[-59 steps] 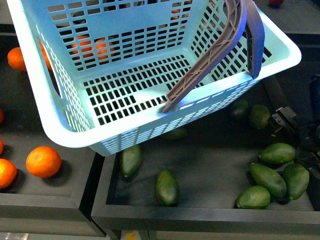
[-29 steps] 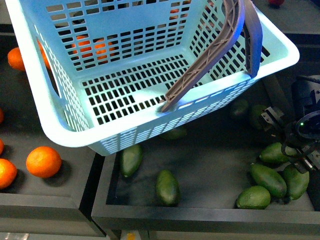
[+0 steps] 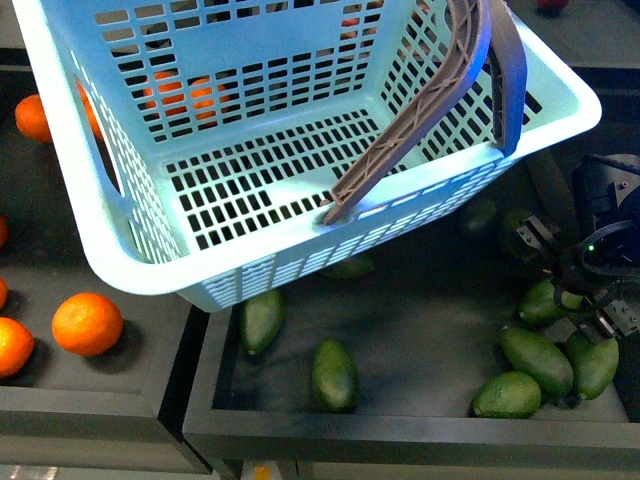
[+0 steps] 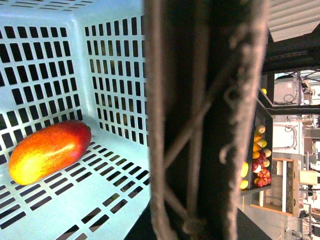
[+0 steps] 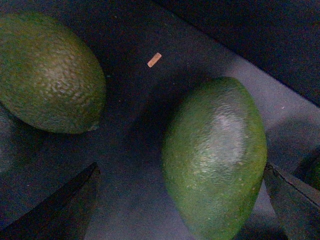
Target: Pick mango and avocado into basket
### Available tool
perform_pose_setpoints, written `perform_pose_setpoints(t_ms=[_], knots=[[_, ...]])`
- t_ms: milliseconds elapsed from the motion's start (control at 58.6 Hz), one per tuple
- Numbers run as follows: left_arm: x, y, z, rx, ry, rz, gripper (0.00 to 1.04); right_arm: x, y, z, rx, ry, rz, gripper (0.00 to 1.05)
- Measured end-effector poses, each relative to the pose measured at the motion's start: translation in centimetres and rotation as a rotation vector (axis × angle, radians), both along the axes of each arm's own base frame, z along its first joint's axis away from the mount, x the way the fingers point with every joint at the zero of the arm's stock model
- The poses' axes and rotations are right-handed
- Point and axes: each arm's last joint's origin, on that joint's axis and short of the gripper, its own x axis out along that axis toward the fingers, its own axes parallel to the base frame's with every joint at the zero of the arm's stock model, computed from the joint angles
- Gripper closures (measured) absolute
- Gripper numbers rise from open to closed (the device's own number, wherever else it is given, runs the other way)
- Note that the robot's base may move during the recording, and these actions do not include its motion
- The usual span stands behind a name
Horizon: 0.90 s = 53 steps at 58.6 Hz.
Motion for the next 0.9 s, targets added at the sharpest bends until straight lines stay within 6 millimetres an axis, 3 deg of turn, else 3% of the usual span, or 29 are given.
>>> perform_pose_setpoints(t_ms=[529,802,904], knots=[[0.0,0.0,0.0,0.0,0.0,0.001,0.99,1.0,-0.3,-1.8,-0.014,0.02,-0.006,0.08],[0.0,0.0,0.0,0.0,0.0,0.0,0.99,1.2,-0.4,-2.4,-0.009,0.013,-0.001,0.43],[0.0,0.0,0.0,0.0,0.0,0.0,0.99,0.7,-0.7,-2.1,-0.008,-0.003,0.005,0.48]])
